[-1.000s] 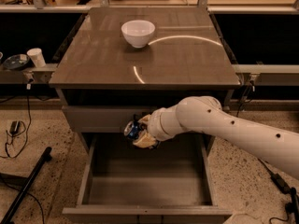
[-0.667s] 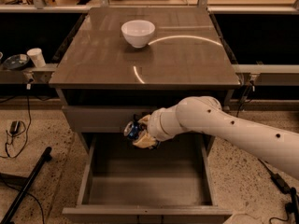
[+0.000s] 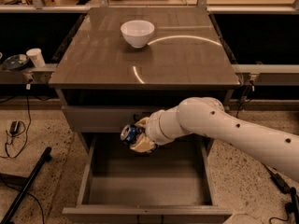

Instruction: Pick pepsi can from middle drawer and place on counter

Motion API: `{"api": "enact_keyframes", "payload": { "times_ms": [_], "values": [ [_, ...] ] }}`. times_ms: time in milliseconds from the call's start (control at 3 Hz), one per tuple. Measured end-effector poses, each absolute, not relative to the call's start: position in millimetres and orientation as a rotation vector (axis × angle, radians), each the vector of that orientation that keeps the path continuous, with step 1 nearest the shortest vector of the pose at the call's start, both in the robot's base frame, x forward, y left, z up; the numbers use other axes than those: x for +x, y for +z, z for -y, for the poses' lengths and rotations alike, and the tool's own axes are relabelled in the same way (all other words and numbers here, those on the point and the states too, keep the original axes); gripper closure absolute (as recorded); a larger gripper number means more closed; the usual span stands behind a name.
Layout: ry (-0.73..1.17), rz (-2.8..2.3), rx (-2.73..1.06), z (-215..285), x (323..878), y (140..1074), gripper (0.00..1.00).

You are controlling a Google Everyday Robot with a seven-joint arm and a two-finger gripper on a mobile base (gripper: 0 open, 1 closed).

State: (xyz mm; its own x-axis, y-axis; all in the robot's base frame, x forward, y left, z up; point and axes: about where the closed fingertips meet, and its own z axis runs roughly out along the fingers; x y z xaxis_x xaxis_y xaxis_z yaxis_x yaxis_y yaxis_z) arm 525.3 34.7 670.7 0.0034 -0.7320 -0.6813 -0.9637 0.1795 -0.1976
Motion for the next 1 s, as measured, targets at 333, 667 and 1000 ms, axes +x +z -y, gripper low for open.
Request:
{"api": "enact_keyframes", "payload": {
  "times_ms": [333, 667, 1000],
  "values": [
    [0.466, -1.758, -1.610, -37.4, 525.8, 677.9, 1.00],
    [0.467, -1.690, -1.643, -41.1, 542.8, 715.6, 1.00],
    [0.485, -1.688, -1.654, -43.6, 542.0, 723.0, 1.00]
  ]
}}
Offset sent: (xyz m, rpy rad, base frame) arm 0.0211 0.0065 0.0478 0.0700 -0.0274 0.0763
